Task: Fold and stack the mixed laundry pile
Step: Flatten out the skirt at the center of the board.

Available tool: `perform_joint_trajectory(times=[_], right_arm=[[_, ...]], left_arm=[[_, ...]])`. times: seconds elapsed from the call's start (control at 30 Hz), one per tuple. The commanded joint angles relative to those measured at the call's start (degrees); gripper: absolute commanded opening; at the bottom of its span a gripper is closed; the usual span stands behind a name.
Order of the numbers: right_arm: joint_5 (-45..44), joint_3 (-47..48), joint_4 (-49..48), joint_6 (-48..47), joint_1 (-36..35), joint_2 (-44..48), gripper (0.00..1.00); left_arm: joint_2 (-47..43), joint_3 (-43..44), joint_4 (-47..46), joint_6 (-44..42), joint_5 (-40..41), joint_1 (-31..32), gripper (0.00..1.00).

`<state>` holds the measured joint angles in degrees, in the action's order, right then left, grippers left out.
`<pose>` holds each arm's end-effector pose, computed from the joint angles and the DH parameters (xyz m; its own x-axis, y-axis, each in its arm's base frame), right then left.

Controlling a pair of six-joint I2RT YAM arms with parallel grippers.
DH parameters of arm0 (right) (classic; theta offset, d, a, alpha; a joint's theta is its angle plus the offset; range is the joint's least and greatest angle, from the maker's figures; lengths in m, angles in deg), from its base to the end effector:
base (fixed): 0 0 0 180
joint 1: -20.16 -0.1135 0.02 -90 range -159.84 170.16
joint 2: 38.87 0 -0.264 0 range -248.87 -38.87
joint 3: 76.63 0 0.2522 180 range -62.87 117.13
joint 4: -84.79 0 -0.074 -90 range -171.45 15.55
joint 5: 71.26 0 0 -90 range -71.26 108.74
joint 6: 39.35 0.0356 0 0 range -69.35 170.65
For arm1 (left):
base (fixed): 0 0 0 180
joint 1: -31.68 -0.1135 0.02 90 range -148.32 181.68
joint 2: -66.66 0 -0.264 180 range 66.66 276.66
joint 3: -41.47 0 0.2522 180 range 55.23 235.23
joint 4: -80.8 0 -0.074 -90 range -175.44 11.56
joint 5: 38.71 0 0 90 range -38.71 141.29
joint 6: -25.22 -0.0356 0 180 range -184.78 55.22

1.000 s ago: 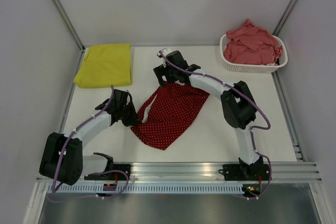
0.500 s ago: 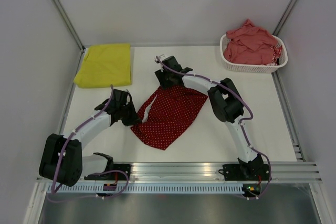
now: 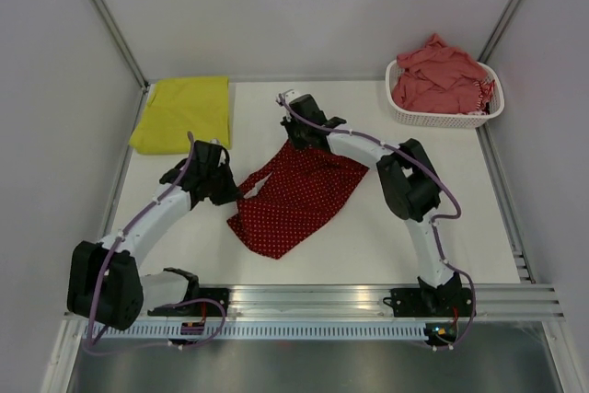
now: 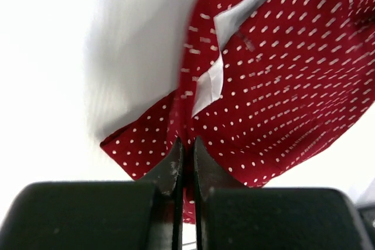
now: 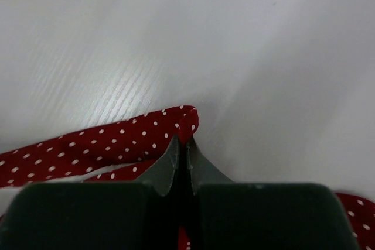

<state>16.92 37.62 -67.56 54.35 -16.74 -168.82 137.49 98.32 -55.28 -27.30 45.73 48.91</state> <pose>0.4101 0.3065 0.1724 -0.5853 -0.3588 -0.7271 -0.5450 0.8381 0.0252 0.2246 -0.0733 0.2092 -0.8514 -0.3700 -0.3718 -0.2193 0.8950 -0.3885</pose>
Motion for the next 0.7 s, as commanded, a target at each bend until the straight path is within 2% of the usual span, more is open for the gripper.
perform_joint_trajectory(times=[0.0, 0.1, 0.27, 0.47, 0.57, 0.67], right_arm=[[-3.8, -4.0, -4.5, -1.3, -0.1, 16.2, 0.01], [-5.8, -8.9, -5.1, -1.9, 0.0, 24.2, 0.00], [-10.6, -14.8, -4.6, -1.6, 0.0, 43.1, 0.01], [-7.7, -19.5, -2.0, 1.0, 0.0, 63.0, 0.00], [-3.5, -18.7, 1.0, 3.1, -0.1, 70.7, 0.01], [0.4, -16.0, 5.1, 4.9, 0.0, 76.3, 0.00]], left_arm=[[-4.5, 8.7, 3.4, -2.0, 7.6, 0.3, 0.02], [-7.6, 14.1, 4.1, -3.1, 11.3, 0.2, 0.02], [-12.3, 24.7, 6.2, -5.7, 14.7, 0.2, 0.02], [-21.2, 36.1, 7.5, -8.0, 15.9, 0.2, 0.02], [-25.8, 40.5, 7.4, -9.0, 13.7, 0.2, 0.02], [-29.8, 43.8, 6.7, -9.6, 6.5, 0.2, 0.02]])
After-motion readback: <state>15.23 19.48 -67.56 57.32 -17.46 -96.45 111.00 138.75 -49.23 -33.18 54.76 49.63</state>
